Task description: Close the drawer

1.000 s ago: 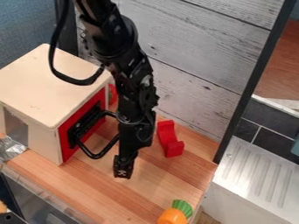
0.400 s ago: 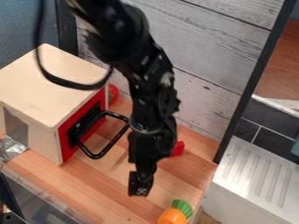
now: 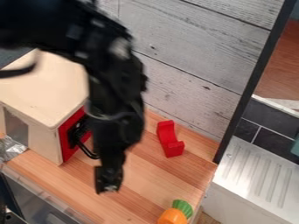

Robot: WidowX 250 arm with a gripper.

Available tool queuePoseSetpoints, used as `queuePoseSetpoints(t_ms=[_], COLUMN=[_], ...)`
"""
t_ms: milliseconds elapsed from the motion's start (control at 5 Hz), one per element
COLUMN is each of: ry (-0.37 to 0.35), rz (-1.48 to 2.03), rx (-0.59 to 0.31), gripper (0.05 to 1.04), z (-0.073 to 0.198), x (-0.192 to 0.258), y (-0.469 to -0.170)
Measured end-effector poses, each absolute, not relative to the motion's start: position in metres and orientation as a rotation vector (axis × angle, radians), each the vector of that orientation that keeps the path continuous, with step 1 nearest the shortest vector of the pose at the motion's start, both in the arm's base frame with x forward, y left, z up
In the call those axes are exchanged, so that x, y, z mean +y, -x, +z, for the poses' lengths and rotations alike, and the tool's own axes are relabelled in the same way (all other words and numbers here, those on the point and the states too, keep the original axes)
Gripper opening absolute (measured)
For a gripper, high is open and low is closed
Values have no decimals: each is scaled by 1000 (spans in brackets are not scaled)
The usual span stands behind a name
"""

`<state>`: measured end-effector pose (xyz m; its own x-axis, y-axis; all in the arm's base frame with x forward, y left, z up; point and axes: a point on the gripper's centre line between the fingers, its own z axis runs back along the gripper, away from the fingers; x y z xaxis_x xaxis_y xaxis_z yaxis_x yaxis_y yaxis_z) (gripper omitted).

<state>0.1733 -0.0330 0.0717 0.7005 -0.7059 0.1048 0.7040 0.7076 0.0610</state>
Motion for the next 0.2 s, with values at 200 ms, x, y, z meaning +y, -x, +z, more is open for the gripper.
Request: queuePoseSetpoints(t_ms=[200], ry=[3], rz=[-721], rx=[-122], gripper=[1001], z=[95], x=[-23], y=[-154])
